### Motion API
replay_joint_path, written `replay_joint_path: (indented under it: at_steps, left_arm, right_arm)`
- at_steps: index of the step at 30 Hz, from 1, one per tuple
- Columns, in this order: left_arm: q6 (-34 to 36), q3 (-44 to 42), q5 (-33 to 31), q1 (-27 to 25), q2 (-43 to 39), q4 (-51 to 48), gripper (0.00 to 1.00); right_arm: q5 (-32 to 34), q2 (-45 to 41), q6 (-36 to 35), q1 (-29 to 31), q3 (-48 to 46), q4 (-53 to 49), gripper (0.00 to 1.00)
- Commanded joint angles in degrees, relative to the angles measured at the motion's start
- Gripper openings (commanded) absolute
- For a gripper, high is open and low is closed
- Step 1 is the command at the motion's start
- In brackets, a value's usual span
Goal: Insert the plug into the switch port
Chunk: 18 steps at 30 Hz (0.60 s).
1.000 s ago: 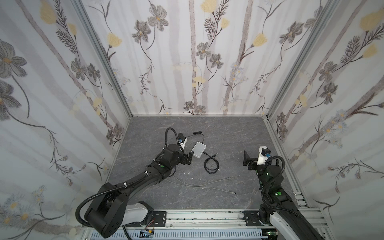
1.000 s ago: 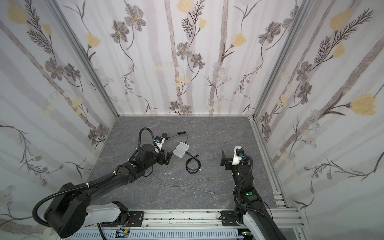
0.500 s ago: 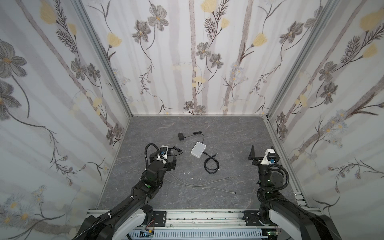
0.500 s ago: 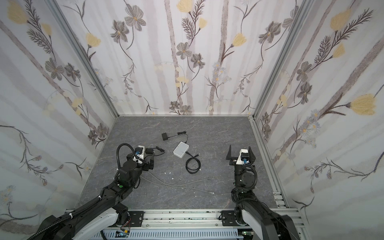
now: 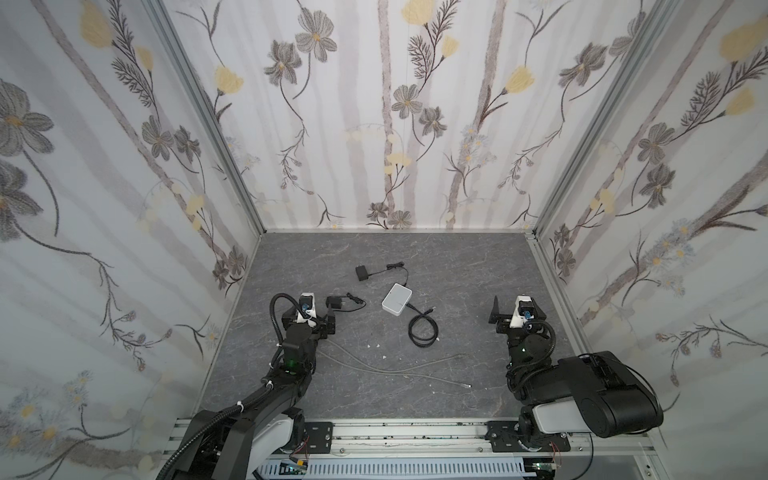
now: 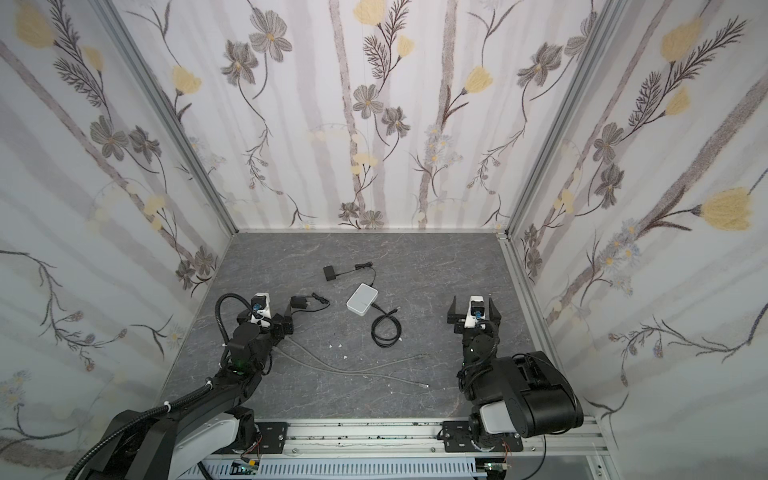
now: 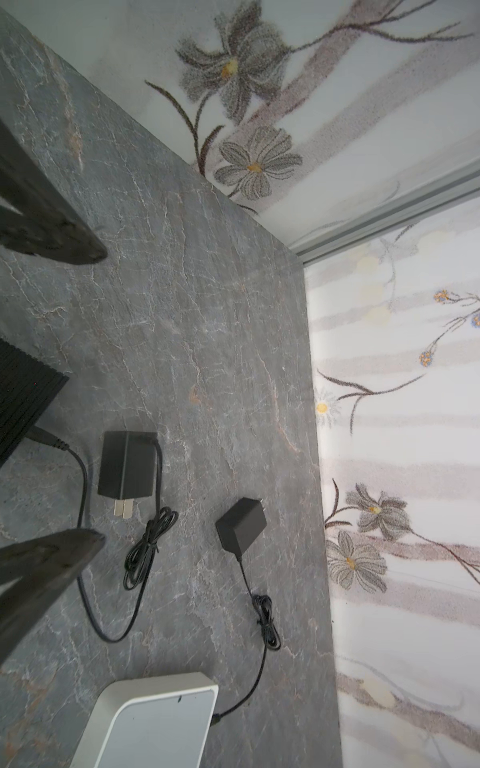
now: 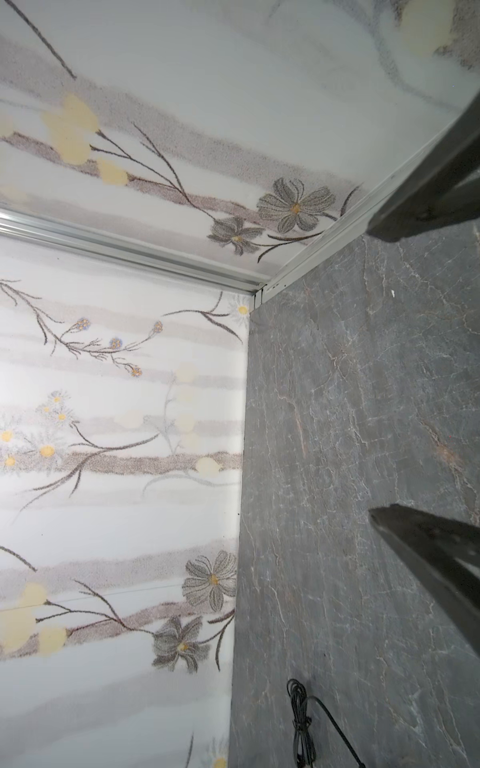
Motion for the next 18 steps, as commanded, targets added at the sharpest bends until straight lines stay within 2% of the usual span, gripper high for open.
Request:
replay_joint_path:
  at_steps: [1, 6, 8, 11, 12, 13, 14, 15, 17, 18]
  left_arm:
    - [-3.4, -0.2, 0.1, 2.4, 3.9, 9.1, 1.00]
    - [-5.1, 3.6, 1.5, 5.9, 12.4, 12.4, 1.00]
    - [-3.6, 4.7, 2.4, 6.1, 16.7, 15.3, 1.00]
    - [-2.7, 5.4, 0.6, 6.5, 32.7, 32.9, 1.00]
    - [-3.3, 5.9, 0.0, 6.2, 30.5, 27.4, 1.00]
    - [-4.5, 7.6, 2.2, 7.1, 26.5, 18.6, 1.00]
    - [-4.5, 10.8, 3.9, 7.9, 26.2, 12.0, 1.00]
    - [-3.7, 14.4, 4.7, 8.0, 28.5, 9.2, 1.00]
    - [-6.1, 14.8, 7.7, 10.2, 26.7, 5.2, 1.00]
    - [-6.4, 15.2, 5.9, 10.2, 28.0, 6.5, 1.00]
  right_arm:
    - [2.1, 0.2, 0.3, 0.0, -2.0, 14.7, 1.00]
    - [2.1, 0.2, 0.3, 0.0, -1.9, 14.7, 1.00]
    - [2.0, 0.2, 0.3, 0.0, -1.9, 14.7, 1.00]
    - [2.2, 0.1, 0.3, 0.1, -1.7, 14.2, 1.00]
    - [2.3, 0.0, 0.3, 0.0, -1.4, 13.6, 1.00]
    - [2.3, -0.3, 0.4, -0.1, -1.4, 13.1, 1.00]
    - [2.2, -0.3, 0.5, -0.1, -1.2, 12.9, 1.00]
    - [2.2, -0.2, 0.4, -0.1, -1.2, 13.0, 1.00]
    - [2.3, -0.6, 0.6, -0.1, -0.2, 10.6, 1.00]
    - [1.9, -1.5, 1.3, -0.7, 1.6, 6.1, 1.00]
